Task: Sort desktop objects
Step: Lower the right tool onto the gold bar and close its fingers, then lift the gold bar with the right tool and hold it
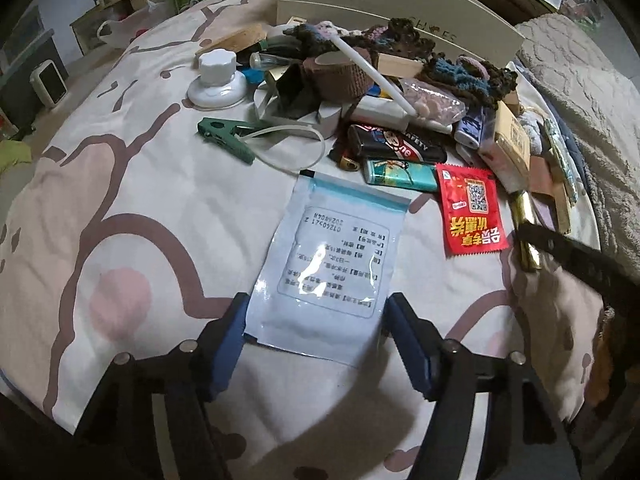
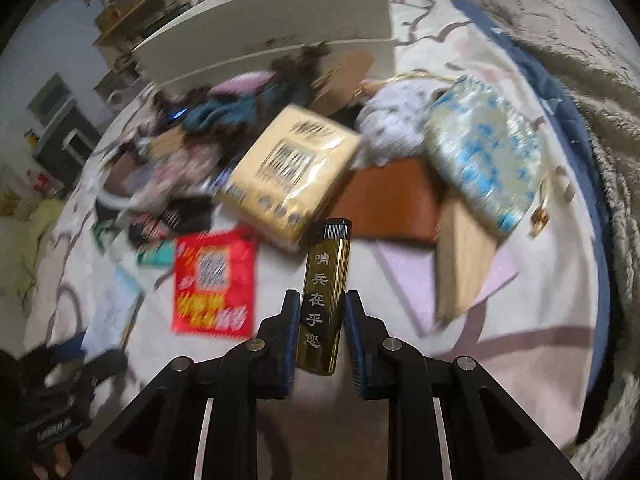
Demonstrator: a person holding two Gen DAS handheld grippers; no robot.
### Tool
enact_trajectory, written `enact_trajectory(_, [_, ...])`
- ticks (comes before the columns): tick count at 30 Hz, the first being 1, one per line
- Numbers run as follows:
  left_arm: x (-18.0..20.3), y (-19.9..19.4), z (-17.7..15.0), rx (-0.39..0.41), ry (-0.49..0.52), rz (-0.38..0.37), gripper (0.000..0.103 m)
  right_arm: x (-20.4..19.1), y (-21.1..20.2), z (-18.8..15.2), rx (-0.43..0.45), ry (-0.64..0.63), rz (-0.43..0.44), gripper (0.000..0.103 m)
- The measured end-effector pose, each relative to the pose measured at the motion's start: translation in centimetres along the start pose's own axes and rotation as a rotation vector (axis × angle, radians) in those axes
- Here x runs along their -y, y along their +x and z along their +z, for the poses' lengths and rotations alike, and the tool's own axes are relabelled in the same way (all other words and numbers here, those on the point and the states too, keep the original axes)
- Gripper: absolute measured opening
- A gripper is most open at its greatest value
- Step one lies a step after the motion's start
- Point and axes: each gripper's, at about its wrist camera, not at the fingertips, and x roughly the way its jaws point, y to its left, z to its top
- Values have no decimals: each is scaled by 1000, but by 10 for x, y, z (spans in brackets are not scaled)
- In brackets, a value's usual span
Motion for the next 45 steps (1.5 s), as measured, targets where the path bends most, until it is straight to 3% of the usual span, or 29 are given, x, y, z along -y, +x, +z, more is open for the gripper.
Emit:
enact_trajectory(1, [0, 0, 0, 0, 5, 6, 78, -1, 0, -3, -12, -8, 11, 23])
enact_trajectory(4, [8, 4, 6, 5, 7, 24, 80, -7, -5, -15, -58, -34, 47, 23])
enact_trajectory(7, [8, 6, 9, 13, -5, 41, 82, -13, -5, -18, -81, -86, 18, 23])
enact_trajectory(10, [9, 9, 11, 20, -7, 55, 91, -16, -4, -18, -92, -110, -6, 25])
enact_trajectory(11, [9, 9, 11, 18, -5, 60, 92, -17, -3, -19, -99, -121, -9, 29])
enact_trajectory(13, [11, 11, 11, 14, -2, 63, 96, -20, -2, -20, -113, -151, -18, 55])
enact_trajectory(14, [10, 11, 10, 13, -6, 58, 99, -23, -3, -21, -113, -172, -29, 73])
enact_trajectory(15, [9, 12, 10, 10, -11, 52, 103, -27, -4, -24, -108, -194, -42, 76])
enact_trajectory(20, [3, 18, 9, -22, -41, 30, 103, -26, -3, -26, -109, -211, -150, 75])
enact_trajectory(25, [4, 19, 5, -10, -37, 49, 103, 3, -5, -24, -130, -143, -251, 75])
enact_trajectory(33, [3, 15, 1, 5, -69, 71, 103, 49, -14, -9, -104, 35, -324, 75])
enact_trajectory(37, [3, 14, 1, 7, -69, 71, 103, 62, -20, -4, -83, 83, -315, 75])
enact_trajectory(45, [1, 9, -3, 13, -65, 67, 102, 29, -29, -3, -41, -14, -125, 75])
